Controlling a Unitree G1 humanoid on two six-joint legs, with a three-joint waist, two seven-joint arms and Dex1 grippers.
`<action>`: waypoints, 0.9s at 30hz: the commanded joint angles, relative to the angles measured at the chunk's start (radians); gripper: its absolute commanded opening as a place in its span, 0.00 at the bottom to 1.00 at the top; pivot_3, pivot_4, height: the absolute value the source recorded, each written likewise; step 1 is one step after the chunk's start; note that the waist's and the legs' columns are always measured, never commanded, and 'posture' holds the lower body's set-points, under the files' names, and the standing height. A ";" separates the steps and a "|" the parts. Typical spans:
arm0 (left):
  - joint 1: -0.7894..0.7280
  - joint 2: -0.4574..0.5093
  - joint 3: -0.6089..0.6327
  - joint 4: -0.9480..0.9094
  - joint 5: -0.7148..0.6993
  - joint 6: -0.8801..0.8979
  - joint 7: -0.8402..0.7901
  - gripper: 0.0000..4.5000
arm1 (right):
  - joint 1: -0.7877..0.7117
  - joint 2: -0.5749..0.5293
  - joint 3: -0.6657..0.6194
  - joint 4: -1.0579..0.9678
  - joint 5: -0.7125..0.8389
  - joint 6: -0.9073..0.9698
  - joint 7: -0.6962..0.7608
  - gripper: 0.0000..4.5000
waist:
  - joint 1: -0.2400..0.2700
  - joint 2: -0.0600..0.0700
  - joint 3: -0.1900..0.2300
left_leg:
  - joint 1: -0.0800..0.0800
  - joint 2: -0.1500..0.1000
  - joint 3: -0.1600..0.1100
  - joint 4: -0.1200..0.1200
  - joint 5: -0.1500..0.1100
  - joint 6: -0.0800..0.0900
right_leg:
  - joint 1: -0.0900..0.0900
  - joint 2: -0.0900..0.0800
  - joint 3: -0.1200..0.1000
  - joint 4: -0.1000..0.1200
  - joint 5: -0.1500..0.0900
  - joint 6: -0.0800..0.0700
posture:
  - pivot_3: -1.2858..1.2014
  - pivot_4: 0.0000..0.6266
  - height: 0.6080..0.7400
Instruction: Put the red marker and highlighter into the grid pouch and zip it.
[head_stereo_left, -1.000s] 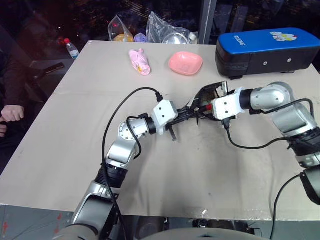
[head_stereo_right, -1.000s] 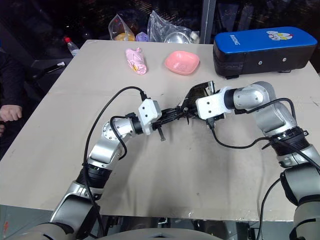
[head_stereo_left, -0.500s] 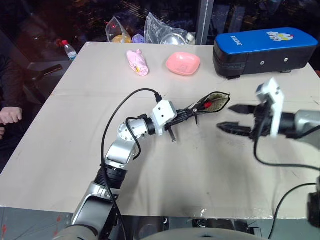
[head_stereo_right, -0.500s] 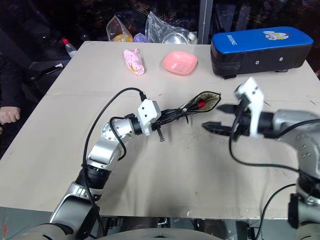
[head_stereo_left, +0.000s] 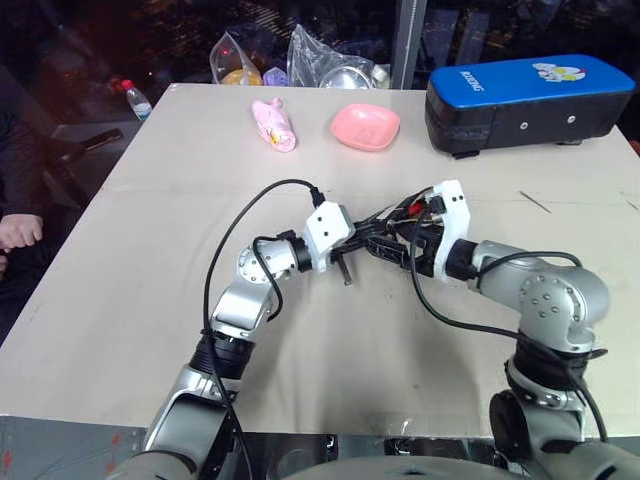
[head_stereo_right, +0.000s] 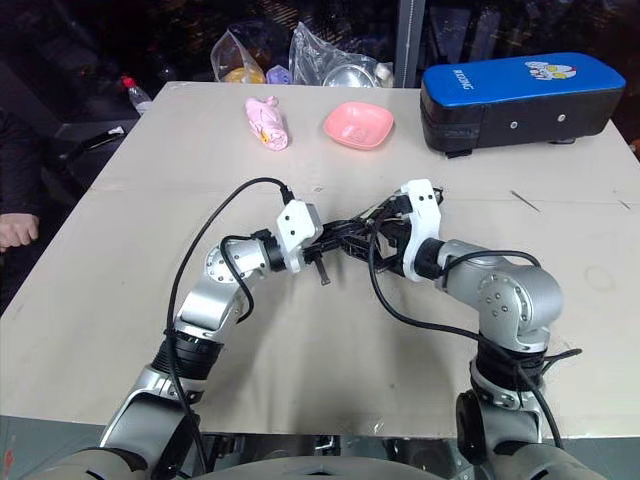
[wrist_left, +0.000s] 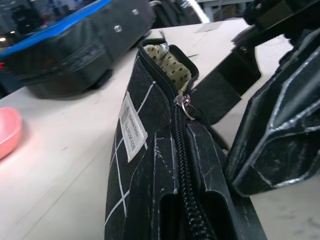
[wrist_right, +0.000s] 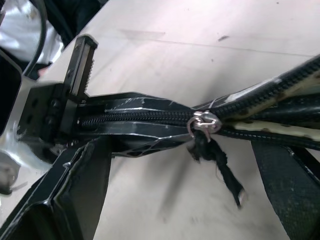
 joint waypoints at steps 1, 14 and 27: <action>0.002 -0.004 -0.012 -0.051 -0.010 -0.010 -0.012 0.00 | -0.018 0.010 -0.034 -0.006 0.000 -0.037 -0.042 0.62 | -0.001 0.000 0.000 | 0.000 0.000 0.000 0.000 0.000 0.000 | 0.000 0.000 0.000 0.000 0.000 0.000 | 0.52 0.24 1.00; -0.003 -0.003 -0.008 -0.035 -0.006 -0.015 -0.018 0.00 | 0.002 -0.029 -0.019 -0.023 -0.006 -0.085 -0.096 0.01 | -0.005 0.000 0.000 | 0.001 0.000 0.000 -0.002 0.000 0.000 | 0.000 0.000 0.001 0.000 0.000 0.000 | 0.52 0.24 1.00; -0.004 -0.007 -0.011 -0.023 -0.004 -0.024 -0.014 0.00 | -0.012 -0.354 0.259 -0.106 -0.286 -0.360 -0.182 0.01 | -0.005 0.000 0.000 | 0.000 0.000 0.001 -0.003 0.000 0.000 | -0.001 0.000 0.001 -0.003 0.000 0.000 | 0.52 0.24 1.00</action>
